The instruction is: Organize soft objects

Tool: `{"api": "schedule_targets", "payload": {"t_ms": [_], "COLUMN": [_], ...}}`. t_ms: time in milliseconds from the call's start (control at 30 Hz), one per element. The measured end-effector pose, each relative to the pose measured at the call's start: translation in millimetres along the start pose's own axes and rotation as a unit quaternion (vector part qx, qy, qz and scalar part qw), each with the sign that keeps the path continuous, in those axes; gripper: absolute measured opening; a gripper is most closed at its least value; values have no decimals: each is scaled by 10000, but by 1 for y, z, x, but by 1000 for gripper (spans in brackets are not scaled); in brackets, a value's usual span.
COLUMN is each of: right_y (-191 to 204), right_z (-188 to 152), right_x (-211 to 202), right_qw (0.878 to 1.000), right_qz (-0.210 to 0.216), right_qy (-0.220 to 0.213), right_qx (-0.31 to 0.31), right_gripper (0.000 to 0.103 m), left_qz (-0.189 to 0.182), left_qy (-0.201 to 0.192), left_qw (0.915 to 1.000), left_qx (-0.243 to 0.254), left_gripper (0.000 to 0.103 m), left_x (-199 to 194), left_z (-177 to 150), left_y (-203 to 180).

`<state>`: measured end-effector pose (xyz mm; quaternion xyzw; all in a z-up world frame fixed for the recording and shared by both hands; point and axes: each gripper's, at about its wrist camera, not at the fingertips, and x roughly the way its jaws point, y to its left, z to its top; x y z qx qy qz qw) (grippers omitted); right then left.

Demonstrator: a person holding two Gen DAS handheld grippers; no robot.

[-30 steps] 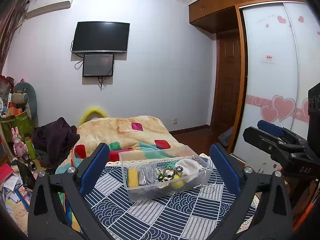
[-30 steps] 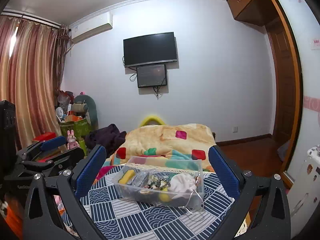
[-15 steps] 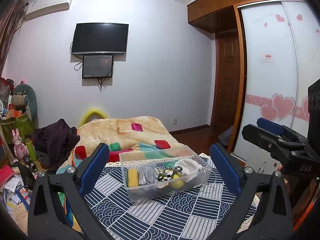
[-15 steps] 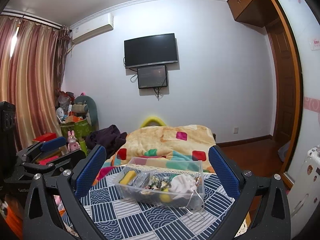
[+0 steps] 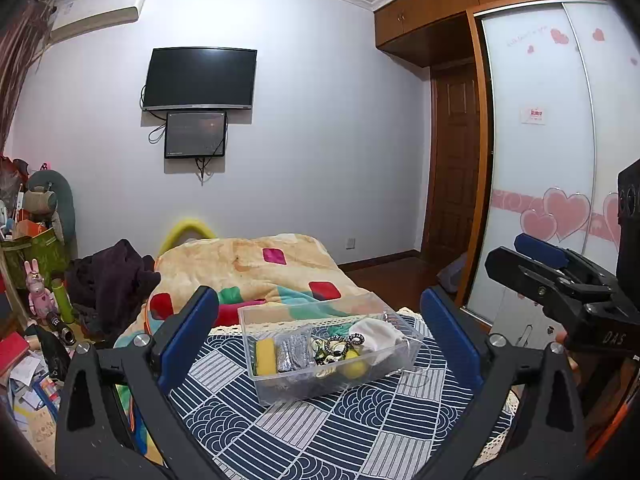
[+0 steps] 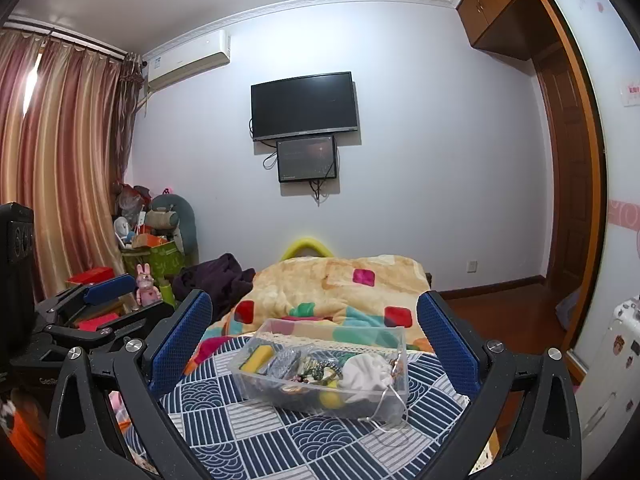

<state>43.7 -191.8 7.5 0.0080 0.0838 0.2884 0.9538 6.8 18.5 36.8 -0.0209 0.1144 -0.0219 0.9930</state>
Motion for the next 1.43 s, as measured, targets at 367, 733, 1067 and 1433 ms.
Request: {"api": "schedule_targets", "payload": {"t_ms": [367,733,1067,1433], "right_y": [1,2,3,4], "right_z": [1,1,1,1], "right_x": [0,0,1,3], "right_qw": [10000,10000,9999,9998], "right_qz": [3,-53,-166,-169], "right_qy": [3,-6,1,40], "right_qx": [-7,-3,-4,-35], "right_gripper": [102,103,103,103], "left_qz": [-25,-135,-182,-194], "left_qy": [22,42,84,110], "left_qw": [10000,9999,9998,9997], "left_qx": [-16,36,6,-46], "left_gripper": [102,102,102,102], "left_x": [0,3,5,5], "left_z": [4,3,2,0], "left_y": [1,-1,0,2]}}
